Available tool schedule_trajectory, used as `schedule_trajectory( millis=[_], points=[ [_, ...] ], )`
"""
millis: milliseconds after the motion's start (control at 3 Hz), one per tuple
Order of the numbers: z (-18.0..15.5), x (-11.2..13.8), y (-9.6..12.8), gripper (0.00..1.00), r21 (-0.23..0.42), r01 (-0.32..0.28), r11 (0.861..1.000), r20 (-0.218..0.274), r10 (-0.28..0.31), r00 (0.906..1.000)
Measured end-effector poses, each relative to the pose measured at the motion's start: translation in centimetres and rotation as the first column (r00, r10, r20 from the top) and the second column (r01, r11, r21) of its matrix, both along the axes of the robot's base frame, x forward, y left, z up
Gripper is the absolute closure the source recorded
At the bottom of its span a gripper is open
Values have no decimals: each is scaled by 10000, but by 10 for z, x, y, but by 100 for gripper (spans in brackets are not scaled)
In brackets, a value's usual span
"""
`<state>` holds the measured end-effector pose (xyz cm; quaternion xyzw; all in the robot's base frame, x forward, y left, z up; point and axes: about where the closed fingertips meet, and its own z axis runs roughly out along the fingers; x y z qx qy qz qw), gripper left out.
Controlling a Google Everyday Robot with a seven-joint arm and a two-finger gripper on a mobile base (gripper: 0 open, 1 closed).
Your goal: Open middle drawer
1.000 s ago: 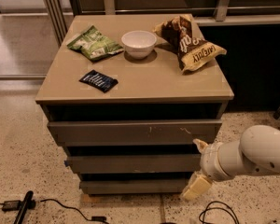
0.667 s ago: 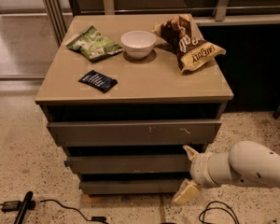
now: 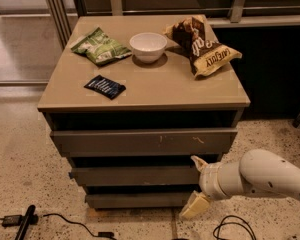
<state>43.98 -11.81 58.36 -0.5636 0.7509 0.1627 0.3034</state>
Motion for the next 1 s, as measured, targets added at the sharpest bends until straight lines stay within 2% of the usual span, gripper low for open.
schedule_trajectory(
  millis=[333,1000],
  points=[
    [-27,20,32,0,382,-340,9987,-119,345,9993],
    [-70,36,44,0,464,-110,9989,-53,113,9999]
  ],
)
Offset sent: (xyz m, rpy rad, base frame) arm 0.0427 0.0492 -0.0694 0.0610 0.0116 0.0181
